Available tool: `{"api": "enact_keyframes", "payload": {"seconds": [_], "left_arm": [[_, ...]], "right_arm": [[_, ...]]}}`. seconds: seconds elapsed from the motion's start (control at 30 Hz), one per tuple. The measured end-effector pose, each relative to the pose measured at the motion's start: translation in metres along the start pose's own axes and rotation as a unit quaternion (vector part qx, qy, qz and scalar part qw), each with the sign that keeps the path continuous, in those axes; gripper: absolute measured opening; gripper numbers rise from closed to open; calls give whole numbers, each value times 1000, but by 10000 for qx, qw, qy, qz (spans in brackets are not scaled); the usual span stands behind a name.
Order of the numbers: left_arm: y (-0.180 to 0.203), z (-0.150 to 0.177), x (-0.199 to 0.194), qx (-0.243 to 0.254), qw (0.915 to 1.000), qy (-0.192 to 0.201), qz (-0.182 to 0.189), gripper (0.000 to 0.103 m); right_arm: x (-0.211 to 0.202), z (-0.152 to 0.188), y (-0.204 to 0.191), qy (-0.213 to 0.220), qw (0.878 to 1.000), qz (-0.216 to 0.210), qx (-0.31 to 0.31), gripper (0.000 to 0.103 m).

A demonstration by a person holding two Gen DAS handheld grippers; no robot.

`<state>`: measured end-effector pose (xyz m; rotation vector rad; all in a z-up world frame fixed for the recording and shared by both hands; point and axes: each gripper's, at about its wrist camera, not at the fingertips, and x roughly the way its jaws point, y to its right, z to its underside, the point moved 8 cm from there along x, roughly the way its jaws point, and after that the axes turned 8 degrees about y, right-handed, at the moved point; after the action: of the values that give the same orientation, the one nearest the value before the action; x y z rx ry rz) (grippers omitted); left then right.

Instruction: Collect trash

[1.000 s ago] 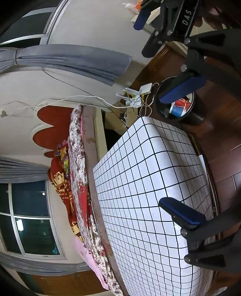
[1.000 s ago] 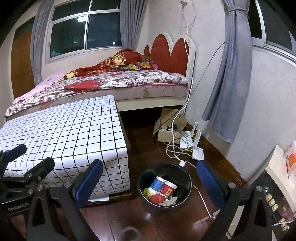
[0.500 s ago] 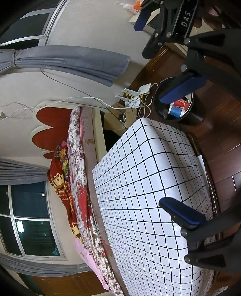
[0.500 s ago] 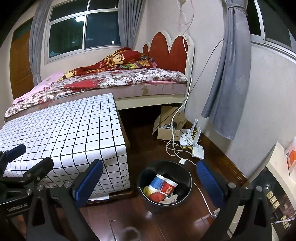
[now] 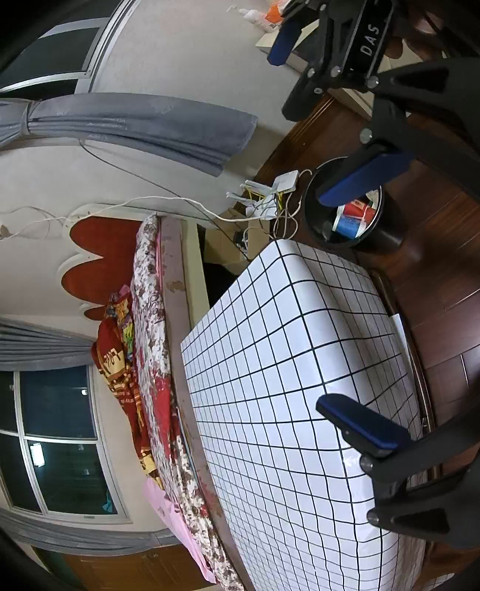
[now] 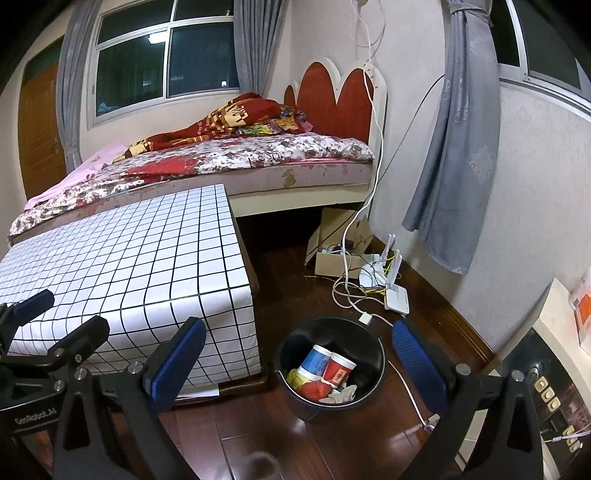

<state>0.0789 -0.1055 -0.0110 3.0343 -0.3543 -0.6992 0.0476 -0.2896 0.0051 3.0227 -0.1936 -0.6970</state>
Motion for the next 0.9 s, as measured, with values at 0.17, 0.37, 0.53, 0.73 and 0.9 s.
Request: {"api": "enact_keyframes", "payload": {"seconds": [0.17,0.37,0.53,0.73,0.9], "left_arm": [[0,1,0,8,10000,-13,17,102],[0,1,0,6,10000,-11,15,102],[0,1,0,15,10000,-9,20,102],[0,1,0,26,10000,-9,27,102],[1,0,1,136,9999,0,6,102]], "right_arm": [[0,0,1,-8,10000,10,24,102],[0,0,1,-4,10000,8,24,102],[0,0,1,-6,10000,9,29,102],[0,0,1,1,10000,9,18,102],[0,0,1,-6,10000,10,22,102]]}}
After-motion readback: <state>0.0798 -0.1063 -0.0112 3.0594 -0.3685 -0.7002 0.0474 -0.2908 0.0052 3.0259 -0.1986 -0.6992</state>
